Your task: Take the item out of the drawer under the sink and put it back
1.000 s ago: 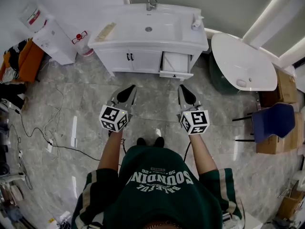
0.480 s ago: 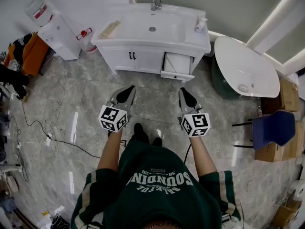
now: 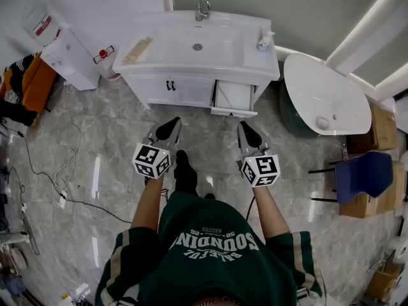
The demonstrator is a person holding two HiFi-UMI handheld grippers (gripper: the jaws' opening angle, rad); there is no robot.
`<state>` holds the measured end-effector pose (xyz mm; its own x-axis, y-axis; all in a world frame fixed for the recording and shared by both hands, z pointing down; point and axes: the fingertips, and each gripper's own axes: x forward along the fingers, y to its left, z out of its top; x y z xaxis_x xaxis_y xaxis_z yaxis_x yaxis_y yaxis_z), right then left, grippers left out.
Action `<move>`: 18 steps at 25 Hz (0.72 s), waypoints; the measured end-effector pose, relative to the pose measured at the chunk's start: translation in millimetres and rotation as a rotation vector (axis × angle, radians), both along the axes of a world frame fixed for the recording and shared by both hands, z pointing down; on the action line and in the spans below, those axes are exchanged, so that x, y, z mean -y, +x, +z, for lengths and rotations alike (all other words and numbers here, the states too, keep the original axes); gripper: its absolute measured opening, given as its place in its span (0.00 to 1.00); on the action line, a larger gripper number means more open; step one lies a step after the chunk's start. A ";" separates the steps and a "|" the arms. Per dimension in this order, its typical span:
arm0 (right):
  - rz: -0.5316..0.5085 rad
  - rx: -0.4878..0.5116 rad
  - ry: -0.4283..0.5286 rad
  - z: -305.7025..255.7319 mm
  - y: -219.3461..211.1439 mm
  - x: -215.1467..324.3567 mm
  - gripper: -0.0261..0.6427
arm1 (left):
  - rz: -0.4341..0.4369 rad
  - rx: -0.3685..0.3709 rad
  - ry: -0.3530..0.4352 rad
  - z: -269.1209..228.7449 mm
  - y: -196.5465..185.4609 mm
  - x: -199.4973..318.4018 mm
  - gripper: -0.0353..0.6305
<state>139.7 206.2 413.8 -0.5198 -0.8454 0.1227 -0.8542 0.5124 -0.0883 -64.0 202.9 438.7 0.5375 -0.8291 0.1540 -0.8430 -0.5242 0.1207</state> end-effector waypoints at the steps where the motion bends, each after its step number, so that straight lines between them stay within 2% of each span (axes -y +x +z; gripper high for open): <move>1: 0.001 -0.004 -0.002 1.4 -2.9 11.5 0.04 | 0.005 -0.002 0.000 1.6 -1.7 13.4 0.13; 7: 0.012 -0.027 -0.024 7.1 -32.4 94.5 0.04 | 0.036 -0.006 -0.017 9.1 -24.3 102.2 0.13; 13: 0.028 -0.039 -0.042 3.1 -73.9 180.7 0.04 | 0.083 0.075 -0.017 10.5 -58.6 187.3 0.13; 18: 0.041 -0.046 -0.056 7.7 -105.0 233.7 0.04 | 0.110 0.074 -0.020 11.1 -85.5 240.8 0.13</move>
